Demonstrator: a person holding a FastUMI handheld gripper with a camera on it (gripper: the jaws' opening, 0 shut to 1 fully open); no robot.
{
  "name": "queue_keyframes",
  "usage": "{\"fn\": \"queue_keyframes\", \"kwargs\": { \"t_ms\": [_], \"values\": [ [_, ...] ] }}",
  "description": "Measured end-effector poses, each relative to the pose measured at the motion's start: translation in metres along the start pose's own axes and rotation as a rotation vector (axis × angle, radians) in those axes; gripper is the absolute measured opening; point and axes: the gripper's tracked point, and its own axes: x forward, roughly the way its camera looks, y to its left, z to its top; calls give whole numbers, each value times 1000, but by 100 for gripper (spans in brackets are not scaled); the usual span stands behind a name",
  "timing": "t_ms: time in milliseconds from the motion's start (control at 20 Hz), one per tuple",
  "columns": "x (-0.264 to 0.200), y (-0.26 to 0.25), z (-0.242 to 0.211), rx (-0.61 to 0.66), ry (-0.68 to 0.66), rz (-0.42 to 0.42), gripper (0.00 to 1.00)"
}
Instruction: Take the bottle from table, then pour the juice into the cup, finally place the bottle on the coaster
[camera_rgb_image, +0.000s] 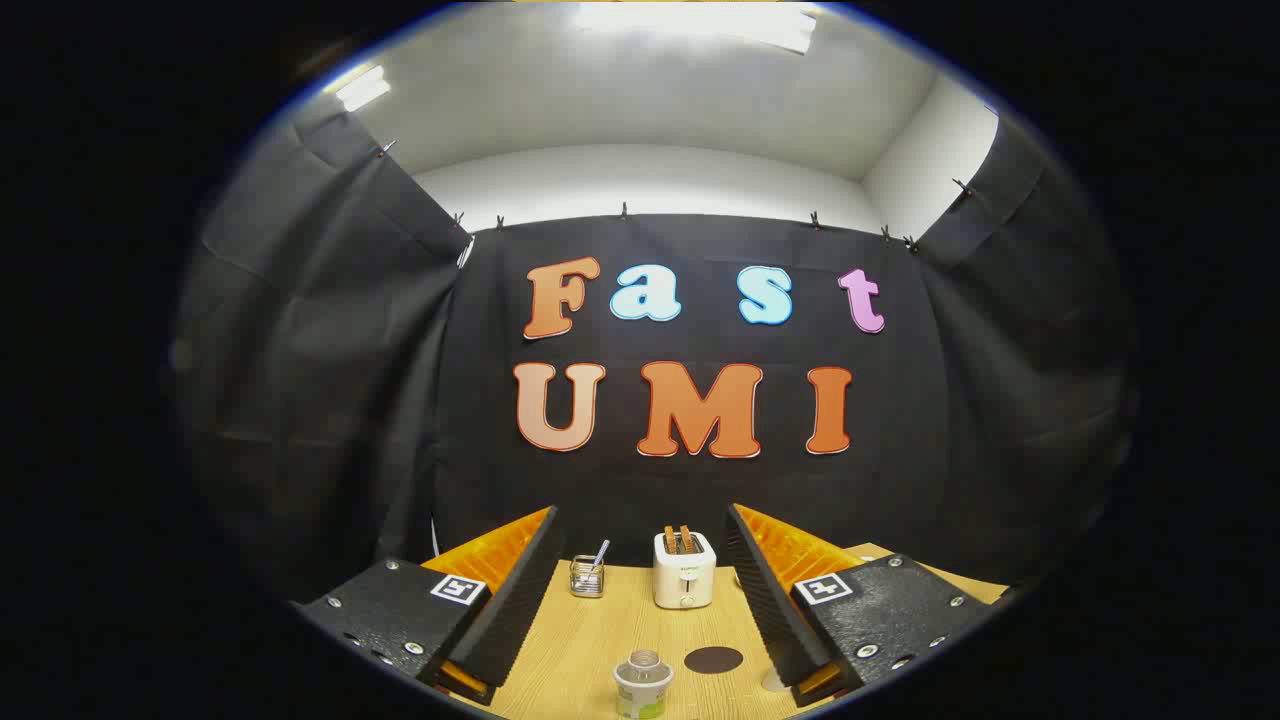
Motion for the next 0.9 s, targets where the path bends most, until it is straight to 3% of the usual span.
{"fn": "queue_keyframes", "kwargs": {
  "t_ms": [900],
  "values": [
    [4, -2, -5, -6, 8, 1, 96]
  ]
}}
